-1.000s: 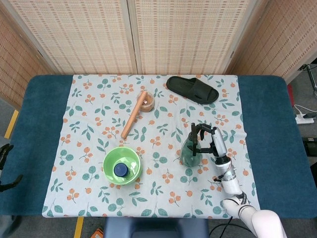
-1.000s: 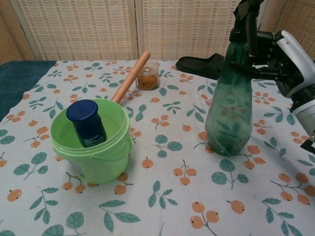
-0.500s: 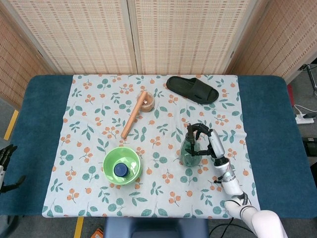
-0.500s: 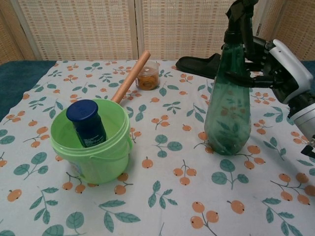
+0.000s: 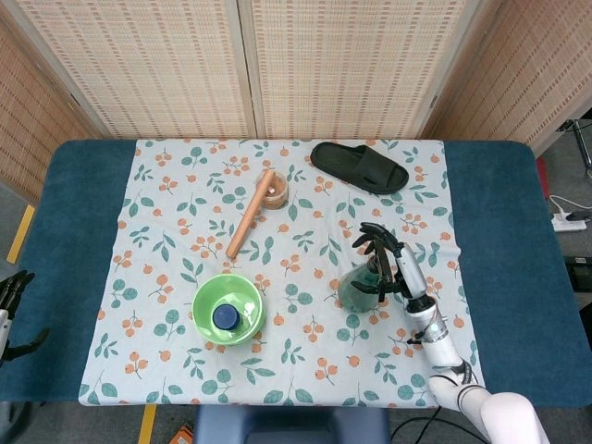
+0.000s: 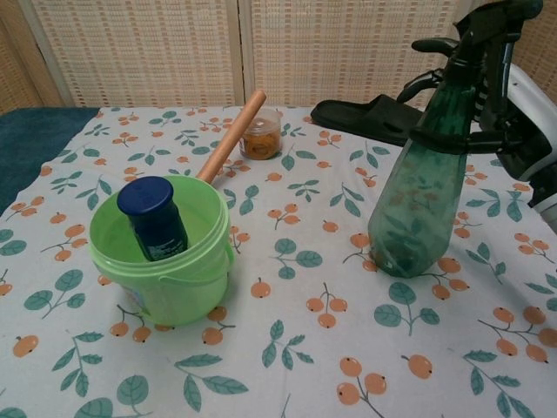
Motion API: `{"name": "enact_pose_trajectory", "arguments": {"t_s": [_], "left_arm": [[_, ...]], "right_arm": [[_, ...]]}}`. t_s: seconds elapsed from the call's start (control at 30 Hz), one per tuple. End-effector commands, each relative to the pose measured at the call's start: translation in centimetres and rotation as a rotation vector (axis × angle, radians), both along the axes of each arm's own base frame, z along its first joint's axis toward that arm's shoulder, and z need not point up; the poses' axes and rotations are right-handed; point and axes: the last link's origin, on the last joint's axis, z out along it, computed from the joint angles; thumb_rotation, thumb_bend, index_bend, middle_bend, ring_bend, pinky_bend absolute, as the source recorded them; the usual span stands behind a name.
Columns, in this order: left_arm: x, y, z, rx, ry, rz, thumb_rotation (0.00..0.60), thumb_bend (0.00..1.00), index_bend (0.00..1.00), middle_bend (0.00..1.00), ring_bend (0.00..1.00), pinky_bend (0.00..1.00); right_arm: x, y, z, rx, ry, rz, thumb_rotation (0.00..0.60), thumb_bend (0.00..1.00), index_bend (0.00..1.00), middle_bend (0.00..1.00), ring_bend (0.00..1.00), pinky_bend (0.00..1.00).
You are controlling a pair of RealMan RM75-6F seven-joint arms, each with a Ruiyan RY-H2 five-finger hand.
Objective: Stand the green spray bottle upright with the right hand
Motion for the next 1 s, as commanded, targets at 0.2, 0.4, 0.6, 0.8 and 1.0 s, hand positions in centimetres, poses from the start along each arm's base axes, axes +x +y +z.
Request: {"name": "enact_pose_trajectory", "arguments": {"t_s": [0.2, 0.4, 0.6, 0.8, 1.0], "left_arm": [[0.0, -0.1, 0.1, -0.001, 0.002, 0.004, 0.600, 0.25, 0.00, 0.00, 0.00, 0.00], [-0.2, 0.0, 0.2, 0.001, 0.003, 0.013, 0.600, 0.25, 0.00, 0.00, 0.00, 0.00], [-0.1, 0.0, 0.3, 0.002, 0.004, 0.014, 0.600, 0.25, 0.00, 0.00, 0.00, 0.00], [-0.1, -0.2, 0.2, -0.008, 0.011, 0.016, 0.600, 0.25, 0.00, 0.00, 0.00, 0.00], [0.1, -0.2, 0.0, -0.015, 0.022, 0.020, 0.600, 0.25, 0.00, 0.00, 0.00, 0.00]], "right_arm": [[-0.6, 0.6, 0.4, 0.027, 0.050, 0.010, 0.600, 0.00, 0.00, 0.24, 0.07, 0.31], [-3.2, 1.9, 2.0, 0.135, 0.250, 0.009, 0.600, 0.00, 0.00, 0.11, 0.00, 0.17], [-4.2, 3.0, 3.7, 0.147, 0.329, -0.017, 0.600, 0.00, 0.00, 0.05, 0.00, 0.09], [-6.6, 5.2, 8.5, 0.093, 0.579, -0.100, 0.600, 0.00, 0.00, 0.01, 0.00, 0.04], [-8.3, 7.0, 13.0, -0.067, 1.164, -0.195, 0.479, 0.00, 0.00, 0.00, 0.00, 0.00]]}}
